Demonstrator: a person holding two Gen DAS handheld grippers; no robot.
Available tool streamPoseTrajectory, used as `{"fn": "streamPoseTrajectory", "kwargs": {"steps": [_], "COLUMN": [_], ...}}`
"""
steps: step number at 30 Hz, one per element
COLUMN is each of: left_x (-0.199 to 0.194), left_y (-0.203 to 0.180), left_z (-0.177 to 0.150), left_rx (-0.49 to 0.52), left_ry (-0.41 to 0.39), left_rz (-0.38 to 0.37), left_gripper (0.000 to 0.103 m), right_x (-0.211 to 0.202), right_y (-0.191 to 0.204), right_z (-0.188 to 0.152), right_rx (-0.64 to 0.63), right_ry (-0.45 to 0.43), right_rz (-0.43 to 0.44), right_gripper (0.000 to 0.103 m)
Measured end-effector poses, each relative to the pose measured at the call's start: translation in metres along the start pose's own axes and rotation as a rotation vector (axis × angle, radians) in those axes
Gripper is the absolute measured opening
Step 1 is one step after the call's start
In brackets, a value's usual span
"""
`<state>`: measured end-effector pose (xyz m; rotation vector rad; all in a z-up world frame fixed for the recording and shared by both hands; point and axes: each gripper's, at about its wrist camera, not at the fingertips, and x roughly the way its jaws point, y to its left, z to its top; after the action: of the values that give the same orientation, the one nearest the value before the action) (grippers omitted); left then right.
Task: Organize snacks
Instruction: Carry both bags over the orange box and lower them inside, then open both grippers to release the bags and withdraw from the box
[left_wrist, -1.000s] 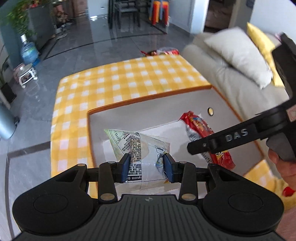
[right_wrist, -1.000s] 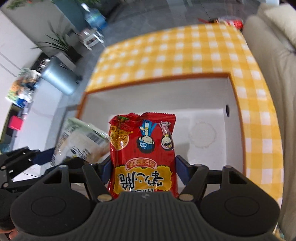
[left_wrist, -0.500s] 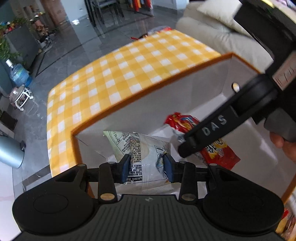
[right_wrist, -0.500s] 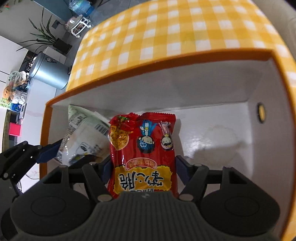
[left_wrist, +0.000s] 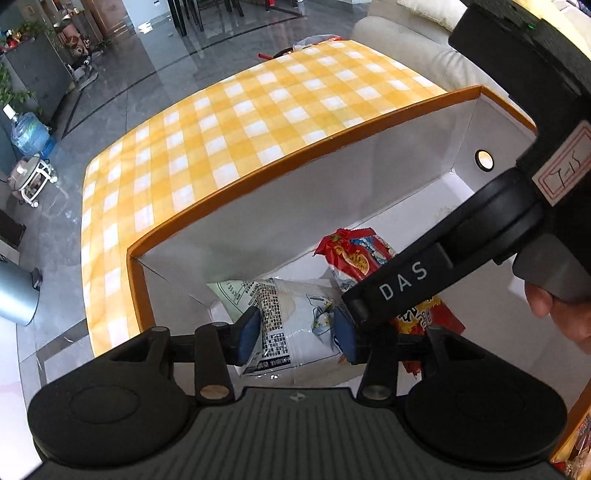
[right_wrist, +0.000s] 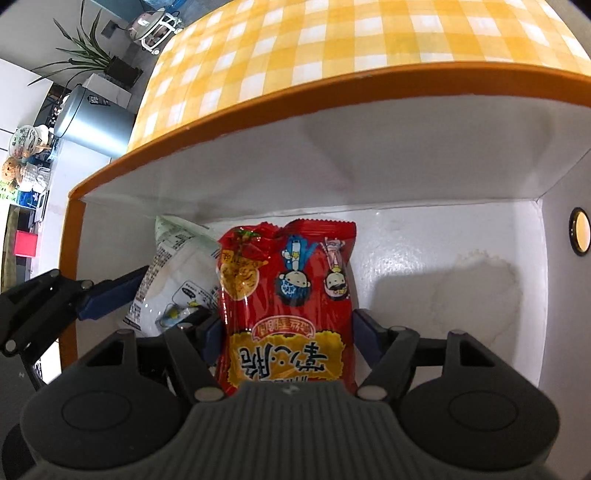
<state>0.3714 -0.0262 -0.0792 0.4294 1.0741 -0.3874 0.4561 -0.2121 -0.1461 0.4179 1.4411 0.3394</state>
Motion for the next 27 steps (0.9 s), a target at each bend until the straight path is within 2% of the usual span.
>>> {"fn": "streamPoseTrajectory", "kwargs": {"steps": [2, 3, 5, 7, 14, 17, 21, 23, 27], "left_x": [-0.003, -0.005, -0.008, -0.011, -0.046, -0.066, -0.089, -0.097, -0.106], "left_y": [-0.001, -0.002, -0.003, -0.003, 0.005, 0.01, 0.021, 0.026, 0.03], "left_z": [-0.002, -0.003, -0.004, -0.005, -0.017, -0.026, -0.038, -0.043, -0.053], "left_rx": [0.01, 0.015, 0.019, 0.019, -0.038, -0.086, -0.167, -0.208, -0.25], "left_ry": [-0.004, -0.006, -0.004, -0.004, -0.044, -0.089, -0.143, -0.159, -0.172], "left_rz": [0.001, 0.006, 0.018, 0.023, -0.001, -0.03, -0.046, -0.05, -0.044], "left_gripper": [0.06, 0.071, 0.077, 0.077, 0.077, 0.077, 0.077, 0.077, 0.077], "right_x": [0.002, 0.002, 0.001, -0.002, -0.012, -0.012, -0.012, -0.011, -0.008], "right_y": [0.002, 0.002, 0.004, 0.005, 0.006, 0.007, 0.008, 0.01, 0.013], "right_z": [0.0, 0.0, 0.001, 0.001, -0.007, -0.01, -0.013, -0.013, -0.01], "right_rx": [-0.004, -0.004, -0.001, 0.002, 0.011, 0.029, 0.014, 0.012, 0.039], "right_ry": [-0.003, -0.005, -0.01, -0.018, -0.025, -0.017, -0.03, -0.037, -0.06], "right_rz": [-0.007, -0.011, -0.012, -0.005, 0.001, 0.026, 0.0, -0.009, -0.023], "right_gripper": [0.071, 0.071, 0.074, 0.077, 0.077, 0.073, 0.068, 0.062, 0.061]}}
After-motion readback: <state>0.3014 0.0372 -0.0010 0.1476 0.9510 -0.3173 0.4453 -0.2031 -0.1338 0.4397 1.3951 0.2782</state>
